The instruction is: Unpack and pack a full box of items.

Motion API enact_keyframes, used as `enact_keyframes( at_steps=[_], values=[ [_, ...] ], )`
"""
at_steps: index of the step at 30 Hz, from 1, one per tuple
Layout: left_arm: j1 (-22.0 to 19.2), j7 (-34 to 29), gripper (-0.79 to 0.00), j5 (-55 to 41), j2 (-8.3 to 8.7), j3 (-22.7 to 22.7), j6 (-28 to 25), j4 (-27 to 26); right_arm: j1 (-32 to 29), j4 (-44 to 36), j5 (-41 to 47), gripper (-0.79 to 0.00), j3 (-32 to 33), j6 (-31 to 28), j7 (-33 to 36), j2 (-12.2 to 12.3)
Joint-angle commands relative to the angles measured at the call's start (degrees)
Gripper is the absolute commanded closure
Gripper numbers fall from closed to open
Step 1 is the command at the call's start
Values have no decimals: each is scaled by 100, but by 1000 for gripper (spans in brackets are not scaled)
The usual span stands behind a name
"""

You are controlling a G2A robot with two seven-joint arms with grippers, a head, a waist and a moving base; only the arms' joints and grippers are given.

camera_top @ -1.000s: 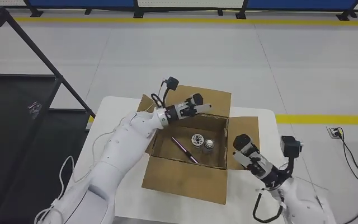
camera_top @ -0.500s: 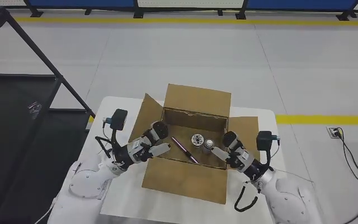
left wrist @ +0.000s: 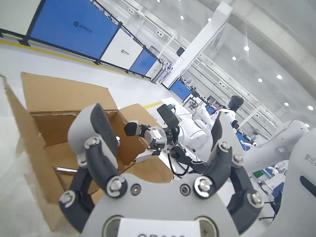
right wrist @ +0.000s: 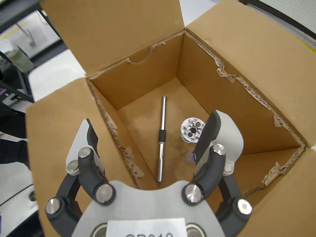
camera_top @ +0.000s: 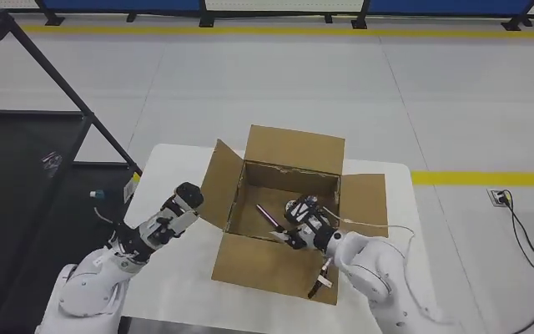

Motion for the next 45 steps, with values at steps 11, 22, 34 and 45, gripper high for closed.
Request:
enact_keyframes(
  at_steps=[11, 22, 34, 45],
  values=[
    [261, -190, -785, -243, 68, -93, -269, 279, 1537, 1497, -200, -785, -778, 752, 1872, -287],
    [261, -190, -785, -243, 68, -93, -269, 279, 1899, 2102, 105, -693, -862, 875, 3108, -374],
    [261, -190, -785, -243, 68, -93, -269, 279, 2005, 2494, 136, -65, -881, 951, 2880, -425],
    [261, -190, -785, -243, 68, -93, -269, 279, 1298, 529, 442, 0, -35, 643, 3407, -199]
  ],
)
